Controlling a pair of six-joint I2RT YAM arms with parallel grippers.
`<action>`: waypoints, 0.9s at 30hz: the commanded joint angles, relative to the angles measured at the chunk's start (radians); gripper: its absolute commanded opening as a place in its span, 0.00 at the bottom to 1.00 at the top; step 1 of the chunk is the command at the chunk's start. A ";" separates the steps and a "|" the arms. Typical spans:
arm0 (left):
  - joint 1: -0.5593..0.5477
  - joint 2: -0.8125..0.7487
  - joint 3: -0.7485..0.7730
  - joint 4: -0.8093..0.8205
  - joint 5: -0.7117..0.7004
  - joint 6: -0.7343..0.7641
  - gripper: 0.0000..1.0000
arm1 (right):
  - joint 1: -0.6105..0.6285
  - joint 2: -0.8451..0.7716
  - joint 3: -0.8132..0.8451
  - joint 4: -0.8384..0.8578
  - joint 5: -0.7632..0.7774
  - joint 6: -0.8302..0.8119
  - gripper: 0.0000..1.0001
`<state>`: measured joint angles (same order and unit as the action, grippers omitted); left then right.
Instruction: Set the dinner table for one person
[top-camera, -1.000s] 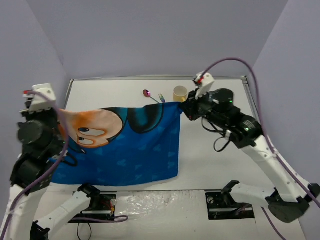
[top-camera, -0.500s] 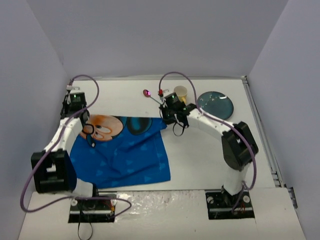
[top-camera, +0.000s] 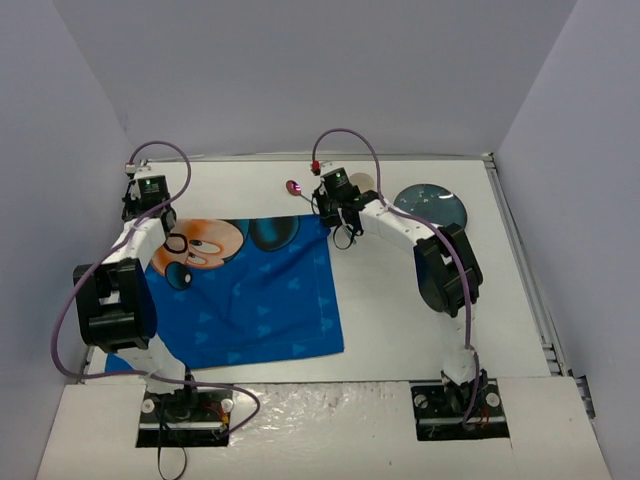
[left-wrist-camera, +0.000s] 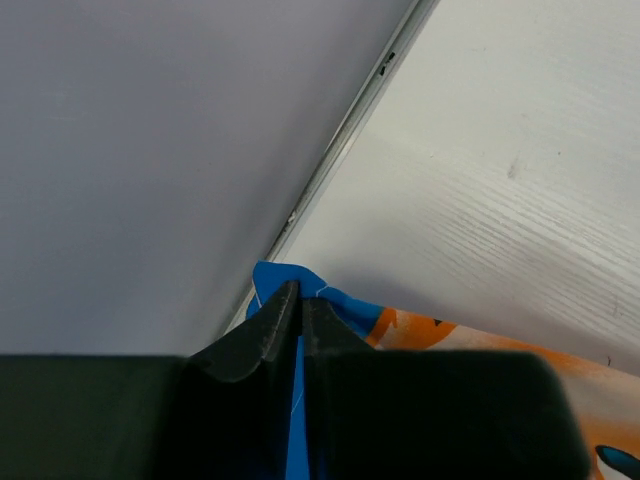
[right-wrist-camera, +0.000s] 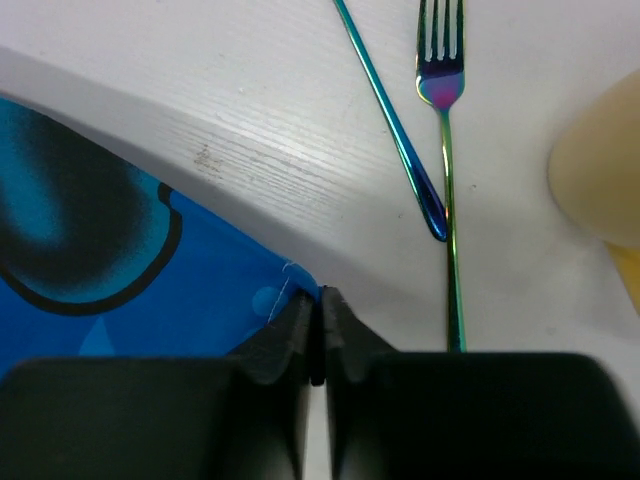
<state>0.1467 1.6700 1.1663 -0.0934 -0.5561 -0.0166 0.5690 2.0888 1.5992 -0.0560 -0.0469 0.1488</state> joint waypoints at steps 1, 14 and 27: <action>0.025 0.022 0.082 0.051 -0.042 -0.066 0.25 | -0.009 0.011 0.109 0.045 0.018 -0.043 0.23; -0.014 -0.295 0.181 -0.270 0.263 -0.272 0.97 | 0.030 -0.333 -0.148 0.021 -0.062 0.027 0.70; -0.040 -0.143 -0.030 -0.180 0.379 -0.403 0.97 | 0.274 -0.449 -0.615 0.046 -0.031 0.033 0.65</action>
<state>0.0998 1.4431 1.1264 -0.3118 -0.2218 -0.3643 0.7925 1.6575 1.0279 -0.0425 -0.0864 0.2083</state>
